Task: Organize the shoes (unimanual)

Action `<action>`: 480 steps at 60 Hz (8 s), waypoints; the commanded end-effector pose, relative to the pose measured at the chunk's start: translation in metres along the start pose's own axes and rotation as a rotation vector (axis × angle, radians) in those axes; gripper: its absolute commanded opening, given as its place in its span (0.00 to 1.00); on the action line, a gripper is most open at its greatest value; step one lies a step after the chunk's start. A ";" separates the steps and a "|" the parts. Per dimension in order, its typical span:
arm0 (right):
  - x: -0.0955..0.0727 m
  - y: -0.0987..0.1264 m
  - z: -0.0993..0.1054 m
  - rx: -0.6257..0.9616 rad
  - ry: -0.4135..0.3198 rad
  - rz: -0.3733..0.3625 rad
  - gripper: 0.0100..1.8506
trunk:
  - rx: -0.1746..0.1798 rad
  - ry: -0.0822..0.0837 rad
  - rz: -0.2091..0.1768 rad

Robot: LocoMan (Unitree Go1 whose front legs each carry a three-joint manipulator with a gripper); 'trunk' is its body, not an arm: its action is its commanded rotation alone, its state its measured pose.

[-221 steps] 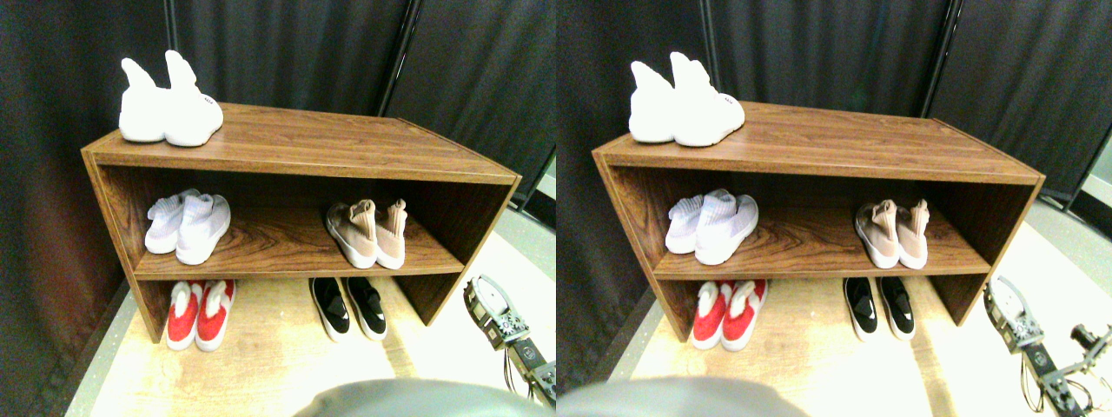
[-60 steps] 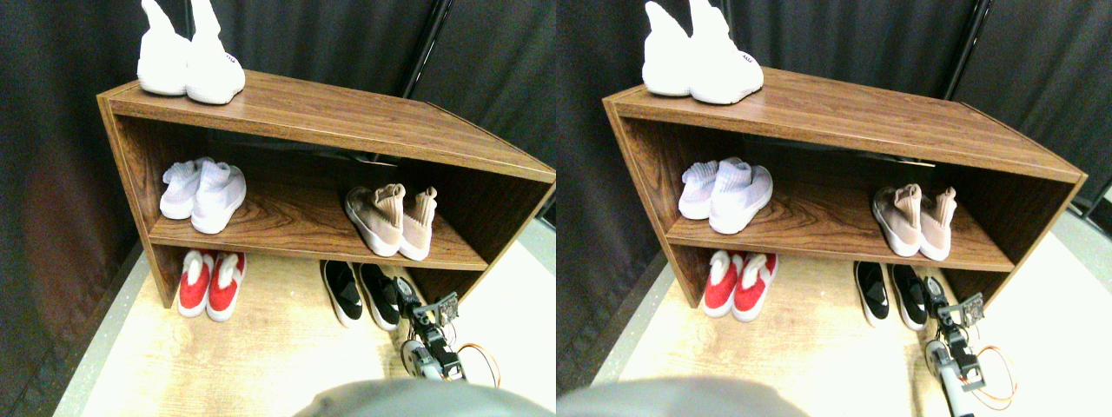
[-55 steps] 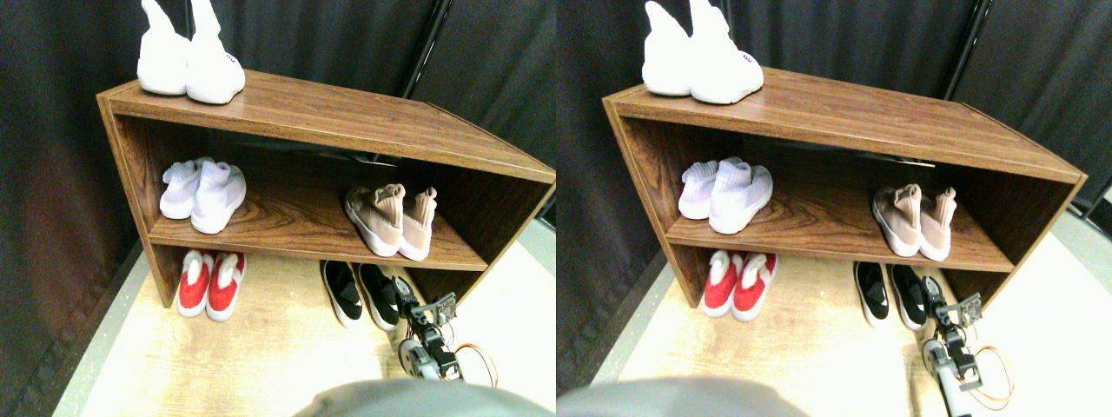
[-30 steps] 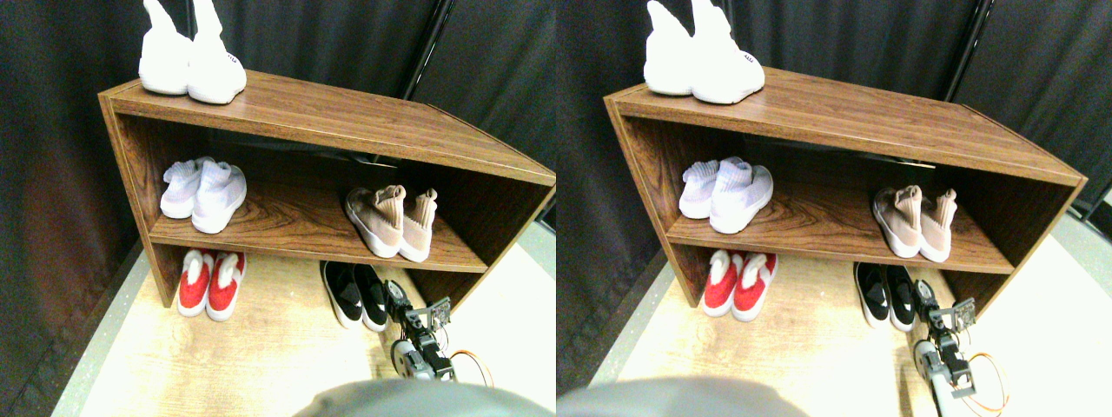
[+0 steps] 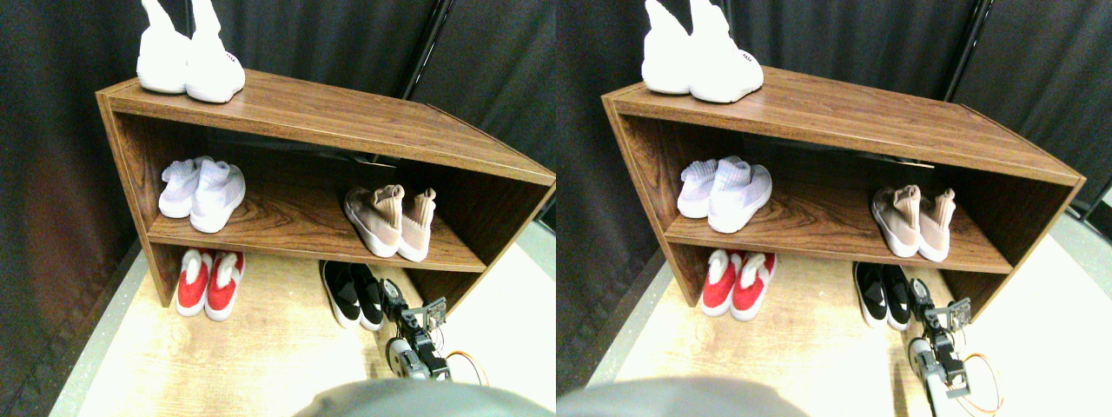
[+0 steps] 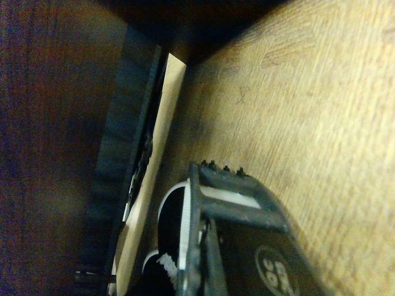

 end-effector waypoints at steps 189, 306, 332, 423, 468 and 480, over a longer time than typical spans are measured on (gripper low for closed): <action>-0.179 0.108 0.010 -0.129 0.271 0.529 0.03 | 0.001 -0.177 -0.016; -0.114 0.117 0.024 -0.118 0.206 0.451 0.69 | 0.018 -0.142 -0.040; -0.083 0.110 0.011 -0.057 0.176 0.356 0.67 | 0.013 -0.117 -0.025; -0.133 0.113 0.043 -0.104 0.191 0.453 0.66 | 0.026 -0.116 -0.055; -0.122 0.147 0.095 -0.165 -0.032 0.647 0.03 | 0.041 -0.133 -0.064; -0.084 0.152 0.097 -0.174 -0.036 0.602 0.03 | 0.036 -0.132 -0.057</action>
